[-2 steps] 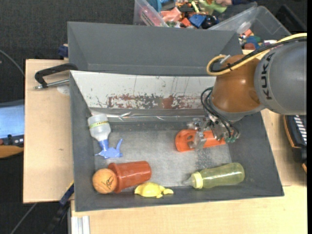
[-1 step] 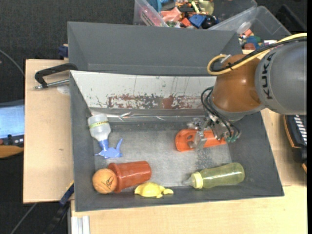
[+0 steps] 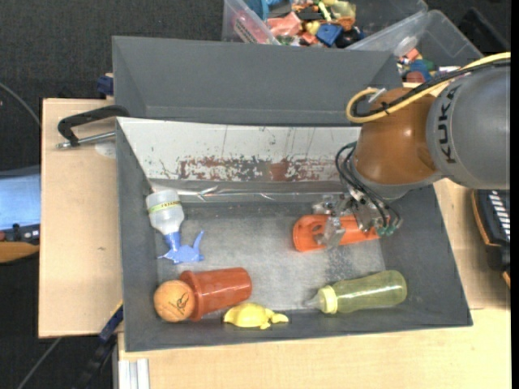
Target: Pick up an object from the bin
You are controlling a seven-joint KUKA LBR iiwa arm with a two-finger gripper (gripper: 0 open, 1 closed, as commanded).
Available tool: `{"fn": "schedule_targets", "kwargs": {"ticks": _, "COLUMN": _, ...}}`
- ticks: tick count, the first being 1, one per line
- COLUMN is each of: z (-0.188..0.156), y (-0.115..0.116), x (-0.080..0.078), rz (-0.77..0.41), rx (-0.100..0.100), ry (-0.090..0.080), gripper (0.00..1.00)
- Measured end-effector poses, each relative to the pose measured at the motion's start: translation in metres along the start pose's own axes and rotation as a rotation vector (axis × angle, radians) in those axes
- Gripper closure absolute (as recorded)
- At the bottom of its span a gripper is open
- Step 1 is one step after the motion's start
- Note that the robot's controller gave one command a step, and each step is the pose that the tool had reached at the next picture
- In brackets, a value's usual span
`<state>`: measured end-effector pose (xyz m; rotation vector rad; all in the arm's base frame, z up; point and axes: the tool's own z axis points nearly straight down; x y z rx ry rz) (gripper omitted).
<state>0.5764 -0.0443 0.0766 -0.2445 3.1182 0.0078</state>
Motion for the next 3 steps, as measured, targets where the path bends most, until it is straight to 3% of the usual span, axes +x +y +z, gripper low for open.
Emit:
{"fn": "schedule_targets", "kwargs": {"ticks": 1, "z": -0.013, "y": 0.000, "x": 0.001, "rz": 0.002, "rx": -0.001, "ry": 0.003, "gripper": 1.00}}
{"fn": "schedule_targets", "kwargs": {"ticks": 3, "z": -0.039, "y": 0.000, "x": -0.002, "rz": 0.001, "rx": 0.001, "ry": -0.007, "gripper": 1.00}}
